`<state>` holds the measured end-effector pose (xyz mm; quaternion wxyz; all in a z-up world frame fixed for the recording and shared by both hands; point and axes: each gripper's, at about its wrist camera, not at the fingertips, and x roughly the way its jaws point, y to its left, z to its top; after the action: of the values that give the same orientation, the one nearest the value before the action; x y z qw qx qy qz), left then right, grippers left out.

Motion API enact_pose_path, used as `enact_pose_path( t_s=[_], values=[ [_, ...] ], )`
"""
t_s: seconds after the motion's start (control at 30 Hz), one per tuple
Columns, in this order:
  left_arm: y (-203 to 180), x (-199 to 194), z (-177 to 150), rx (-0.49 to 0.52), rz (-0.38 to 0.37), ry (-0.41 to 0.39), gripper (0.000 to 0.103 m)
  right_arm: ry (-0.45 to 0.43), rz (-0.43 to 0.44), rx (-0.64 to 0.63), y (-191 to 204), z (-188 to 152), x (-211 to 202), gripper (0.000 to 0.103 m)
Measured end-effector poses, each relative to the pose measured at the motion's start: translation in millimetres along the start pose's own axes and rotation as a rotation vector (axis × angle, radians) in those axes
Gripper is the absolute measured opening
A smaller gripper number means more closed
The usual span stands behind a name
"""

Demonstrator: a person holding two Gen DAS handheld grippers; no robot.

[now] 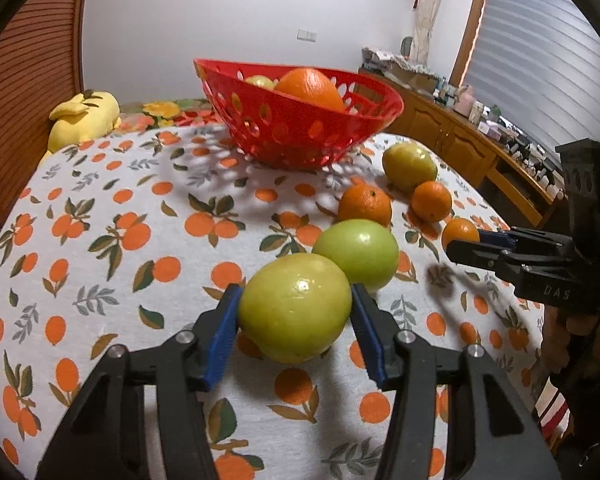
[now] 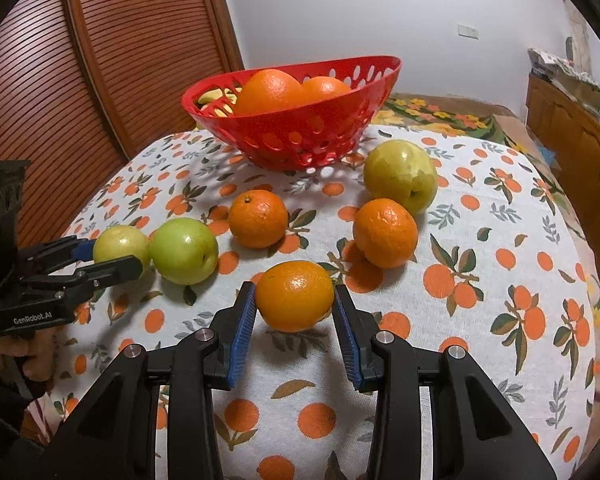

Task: Organize fruits
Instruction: 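Grasp and lift a green pomelo with the left tool while the right tool grasps an orange, then carry both fruits into the red basket and open both tools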

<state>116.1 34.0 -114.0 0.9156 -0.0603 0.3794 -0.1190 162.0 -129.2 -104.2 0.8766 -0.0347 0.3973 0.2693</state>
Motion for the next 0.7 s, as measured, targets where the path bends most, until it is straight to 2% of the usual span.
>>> enact_pose_path(
  t_s=[0.7],
  values=[
    [-2, -43, 62, 0.013, -0.005, -0.152, 0.053, -0.106, -0.022, -0.078, 6, 52, -37, 0.038]
  ],
)
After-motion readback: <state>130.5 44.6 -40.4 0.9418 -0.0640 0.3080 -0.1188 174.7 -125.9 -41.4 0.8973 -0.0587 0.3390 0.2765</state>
